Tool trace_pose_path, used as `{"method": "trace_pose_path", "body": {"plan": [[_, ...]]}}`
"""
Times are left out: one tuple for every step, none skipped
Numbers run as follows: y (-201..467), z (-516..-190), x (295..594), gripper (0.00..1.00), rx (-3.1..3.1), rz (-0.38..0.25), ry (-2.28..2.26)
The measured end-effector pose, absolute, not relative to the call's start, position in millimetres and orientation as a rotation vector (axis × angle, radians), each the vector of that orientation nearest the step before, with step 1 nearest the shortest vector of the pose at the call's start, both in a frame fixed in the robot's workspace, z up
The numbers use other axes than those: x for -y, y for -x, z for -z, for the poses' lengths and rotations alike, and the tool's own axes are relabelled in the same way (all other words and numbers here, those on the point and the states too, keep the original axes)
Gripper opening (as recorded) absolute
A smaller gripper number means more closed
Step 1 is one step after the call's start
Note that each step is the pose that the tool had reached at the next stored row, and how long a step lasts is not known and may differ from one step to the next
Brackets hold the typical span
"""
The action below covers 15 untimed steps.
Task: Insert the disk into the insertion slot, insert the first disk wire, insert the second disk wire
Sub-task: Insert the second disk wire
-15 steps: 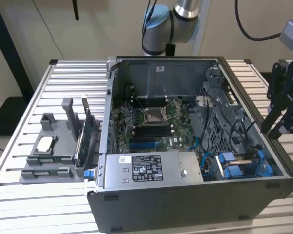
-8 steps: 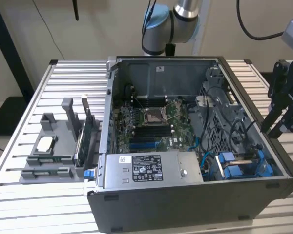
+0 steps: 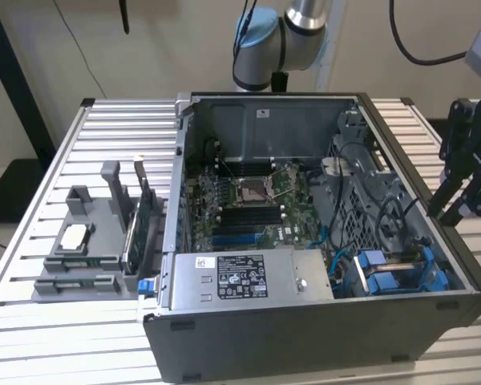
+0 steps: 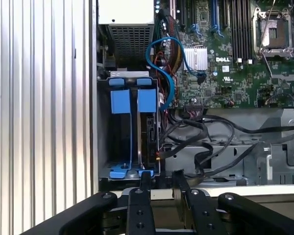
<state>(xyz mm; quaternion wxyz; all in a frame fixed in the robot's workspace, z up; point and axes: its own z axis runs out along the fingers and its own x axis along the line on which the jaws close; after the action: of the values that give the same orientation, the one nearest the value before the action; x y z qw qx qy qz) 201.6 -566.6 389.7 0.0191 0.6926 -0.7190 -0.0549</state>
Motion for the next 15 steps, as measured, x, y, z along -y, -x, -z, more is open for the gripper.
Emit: {"method": "trace_pose_path", "body": {"plan": [[-202.2,-390.3,566.6,0.33,2.23,0.174,-2.148],[-202.6,-390.9,566.6,0.33,2.229,0.177,-2.147],[-202.8,-391.3,566.6,0.33,2.228,0.179,-2.146],[-202.8,-391.2,566.6,0.33,2.228,0.183,-2.146],[-202.8,-391.1,566.6,0.33,2.231,0.193,-2.15],[-202.8,-391.0,566.5,0.33,2.238,0.212,-2.159],[-202.9,-390.7,566.5,0.33,2.243,0.229,-2.166],[-202.9,-390.3,566.5,0.33,2.248,0.245,-2.172],[-203.0,-389.9,566.5,0.33,2.253,0.259,-2.178],[-203.5,-389.3,566.5,0.33,2.256,0.269,-2.182],[-205.2,-388.9,566.5,0.33,2.256,0.27,-2.182],[-207.4,-388.7,566.5,0.33,2.255,0.271,-2.181],[-209.8,-388.5,566.5,0.33,2.255,0.273,-2.18],[-211.3,-388.2,566.7,0.33,2.254,0.273,-2.18],[-211.9,-387.7,567.0,0.33,2.254,0.274,-2.18]]}}
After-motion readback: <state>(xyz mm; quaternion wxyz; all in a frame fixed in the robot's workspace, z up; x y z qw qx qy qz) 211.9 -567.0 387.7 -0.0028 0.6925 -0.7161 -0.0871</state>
